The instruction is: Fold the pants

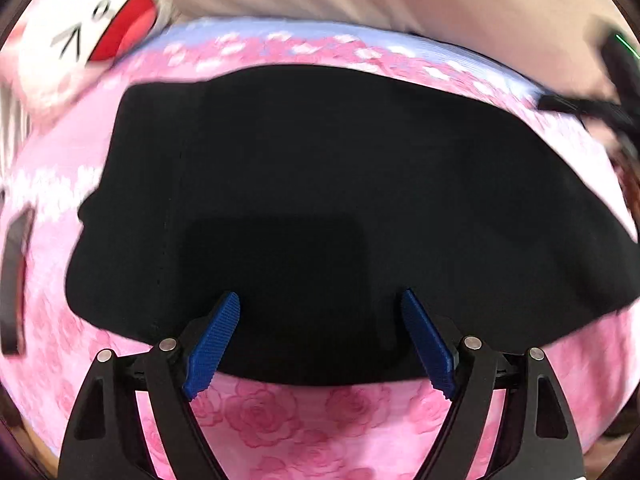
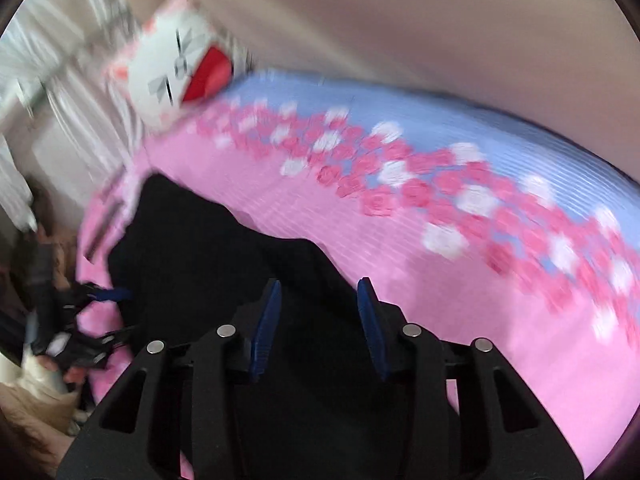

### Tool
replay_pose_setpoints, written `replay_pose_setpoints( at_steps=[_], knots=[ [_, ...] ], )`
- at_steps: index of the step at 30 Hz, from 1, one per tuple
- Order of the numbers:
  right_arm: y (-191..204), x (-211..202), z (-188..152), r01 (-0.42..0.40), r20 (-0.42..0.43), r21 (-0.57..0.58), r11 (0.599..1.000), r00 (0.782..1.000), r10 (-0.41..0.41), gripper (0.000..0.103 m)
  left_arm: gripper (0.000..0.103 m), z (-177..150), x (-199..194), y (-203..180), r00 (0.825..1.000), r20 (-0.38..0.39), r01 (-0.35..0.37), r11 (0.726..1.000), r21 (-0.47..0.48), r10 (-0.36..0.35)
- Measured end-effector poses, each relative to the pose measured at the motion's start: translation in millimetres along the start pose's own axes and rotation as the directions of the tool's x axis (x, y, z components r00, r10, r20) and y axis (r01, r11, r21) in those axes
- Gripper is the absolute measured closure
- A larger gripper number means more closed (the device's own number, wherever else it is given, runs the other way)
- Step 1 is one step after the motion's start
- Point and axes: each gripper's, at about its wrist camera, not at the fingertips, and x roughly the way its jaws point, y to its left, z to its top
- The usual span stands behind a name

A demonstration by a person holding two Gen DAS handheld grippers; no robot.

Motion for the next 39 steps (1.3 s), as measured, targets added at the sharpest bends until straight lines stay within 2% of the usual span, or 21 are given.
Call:
replay_pose_setpoints(
  at_steps=[3, 4, 5, 7, 8, 10, 13, 15, 17, 18, 21, 23, 25, 26, 29, 31, 32, 33, 34, 37, 39],
  knots=[
    [19.7, 44.1, 11.9, -0.009, -0.107, -0.07, 0.998, 0.994, 0.001, 0.065, 0.021, -5.7, -1.0, 10.5, 1.0, -0.004, 0.017, 0.999, 0.041, -0.017],
    [31.9, 53.1, 10.0, -0.009, -0.132, -0.125, 0.992, 0.991, -0.008, 0.081, 0.021, -8.3, -1.3, 12.3, 1.0, -0.007, 0.024, 0.999, 0.048, -0.024],
    [42.0, 55.9, 8.9, 0.039, -0.128, -0.189, 0.981, 0.99, -0.064, 0.09, 0.021, -8.7, -1.2, 15.7, 0.999, -0.009, 0.034, 0.998, 0.057, -0.034],
    [52.6, 60.1, 14.5, 0.148, -0.072, -0.269, 0.952, 0.982, -0.173, 0.094, 0.021, -8.9, -0.1, 18.1, 0.999, -0.01, 0.044, 0.997, 0.069, -0.043],
    [45.3, 57.5, 20.6, 0.165, -0.045, -0.23, 0.959, 0.983, -0.18, 0.1, 0.02, -7.3, 0.8, 17.7, 0.999, -0.011, 0.042, 0.996, 0.073, -0.042],
    [22.1, 52.6, 34.9, 0.17, 0.008, -0.137, 0.976, 0.985, -0.171, 0.102, 0.019, -8.4, 0.1, 17.8, 0.999, -0.005, 0.046, 0.997, 0.07, -0.045],
    [5.3, 69.6, 33.6, 0.257, -0.012, -0.118, 0.959, 0.966, -0.26, 0.101, 0.018, -14.8, -3.7, 19.0, 0.999, 0.014, 0.051, 0.997, 0.066, -0.053],
    [2.4, 45.4, 26.2, 0.215, 0.074, -0.043, 0.976, 0.974, -0.212, 0.1, 0.019, -10.4, -5.8, 25.3, 0.998, 0.035, 0.059, 0.997, 0.056, -0.061],
    [17.8, 15.5, 12.2, 0.19, 0.177, -0.035, 0.981, 0.967, -0.181, 0.099, 0.019, -5.5, -15.8, 33.7, 0.995, 0.074, 0.059, 0.998, 0.017, -0.06],
    [25.9, 10.5, 6.2, 0.166, 0.178, -0.047, 0.985, 0.972, -0.155, 0.099, 0.019, 1.6, -22.7, 41.0, 0.993, 0.104, 0.064, 0.998, -0.014, -0.062],
    [46.8, 29.9, -12.6, 0.089, 0.086, -0.104, 0.991, 0.993, -0.081, 0.1, 0.017, 24.0, -22.1, 56.6, 0.991, 0.131, 0.005, 0.996, -0.089, 0.007],
    [46.1, 62.4, -15.9, 0.184, 0.033, -0.137, 0.973, 0.983, -0.181, 0.103, 0.017, 41.9, 2.7, 74.9, 0.99, 0.063, -0.117, 0.98, -0.158, 0.129],
    [38.6, 59.2, -11.6, 0.177, 0.076, -0.067, 0.982, 0.982, -0.172, 0.103, 0.017, 49.2, 22.8, 91.2, 0.984, 0.014, -0.171, 0.965, -0.199, 0.177],
    [36.5, 40.9, -11.1, 0.174, 0.121, -0.019, 0.985, 0.978, -0.171, 0.096, 0.017, 50.4, 24.0, 94.4, 0.983, 0.023, -0.174, 0.963, -0.207, 0.182],
    [31.0, -28.3, -35.9, 0.211, 0.265, 0.035, 0.977, 0.94, -0.212, 0.09, 0.017, 52.0, 0.0, 90.3, 0.969, 0.077, -0.213, 0.95, -0.23, 0.236],
    [16.9, -66.2, -66.4, 0.251, 0.304, 0.104, 0.962, 0.913, -0.271, 0.071, 0.017, 51.0, -19.4, 85.2, 0.969, 0.136, -0.17, 0.953, -0.251, 0.209],
    [5.2, -87.4, -88.0, 0.284, 0.308, 0.157, 0.946, 0.896, -0.32, 0.054, 0.017, 51.8, -32.3, 75.8, 0.967, 0.176, -0.136, 0.959, -0.247, 0.182],
    [-8.0, -109.0, -116.2, 0.328, 0.302, 0.217, 0.919, 0.873, -0.383, 0.047, 0.017, 54.1, -40.2, 67.4, 0.967, 0.202, -0.107, 0.965, -0.237, 0.157],
    [-18.2, -123.6, -134.4, 0.367, 0.291, 0.256, 0.894, 0.853, -0.433, 0.046, 0.017, 52.7, -47.1, 55.3, 0.966, 0.22, -0.086, 0.97, -0.226, 0.137],
    [-61.1, -176.7, -220.1, 0.496, 0.189, 0.426, 0.756, 0.769, -0.611, 0.045, 0.017, 56.1, -59.0, 4.5, 0.962, 0.269, -0.007, 0.99, -0.143, 0.045],
    [-94.3, -214.4, -282.2, 0.551, 0.098, 0.55, 0.627, 0.703, -0.704, 0.045, 0.017, 61.4, -56.2, -30.9, 0.962, 0.271, 0.023, 0.997, -0.077, -0.001]
  ],
)
